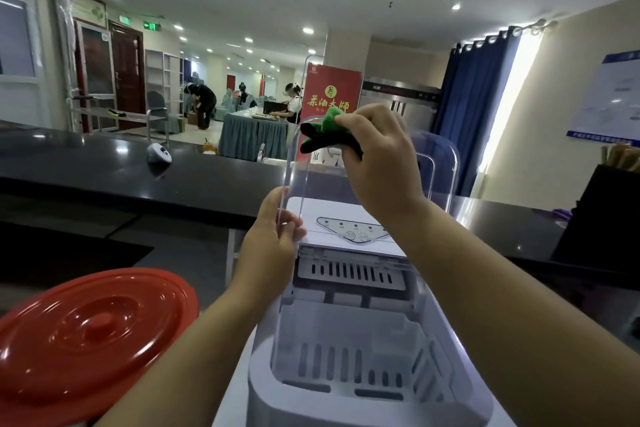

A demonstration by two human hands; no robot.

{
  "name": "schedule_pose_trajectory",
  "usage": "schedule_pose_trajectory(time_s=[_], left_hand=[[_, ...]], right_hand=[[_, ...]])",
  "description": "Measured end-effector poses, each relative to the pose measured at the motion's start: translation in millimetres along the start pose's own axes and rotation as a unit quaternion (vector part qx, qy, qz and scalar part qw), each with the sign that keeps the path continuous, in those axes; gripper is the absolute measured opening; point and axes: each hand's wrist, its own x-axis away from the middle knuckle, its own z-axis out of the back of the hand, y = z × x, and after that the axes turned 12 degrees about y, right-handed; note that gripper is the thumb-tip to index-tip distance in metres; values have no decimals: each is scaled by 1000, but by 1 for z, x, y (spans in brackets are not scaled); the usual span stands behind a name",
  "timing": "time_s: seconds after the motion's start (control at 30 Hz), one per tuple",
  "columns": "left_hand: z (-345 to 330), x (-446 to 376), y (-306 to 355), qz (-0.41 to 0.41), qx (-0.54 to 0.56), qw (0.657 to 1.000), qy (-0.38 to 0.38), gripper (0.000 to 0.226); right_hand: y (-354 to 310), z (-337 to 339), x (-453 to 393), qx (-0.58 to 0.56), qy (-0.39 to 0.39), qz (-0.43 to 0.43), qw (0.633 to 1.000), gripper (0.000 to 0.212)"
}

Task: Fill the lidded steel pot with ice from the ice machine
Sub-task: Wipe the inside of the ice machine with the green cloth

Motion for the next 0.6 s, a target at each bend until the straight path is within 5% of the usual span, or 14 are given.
schedule_pose_trajectory(time_s=[0.6], left_hand=[[2,-1,-7,47,117,992,5,39]], right_hand=[[-6,-9,39,70,-154,61,984,41]])
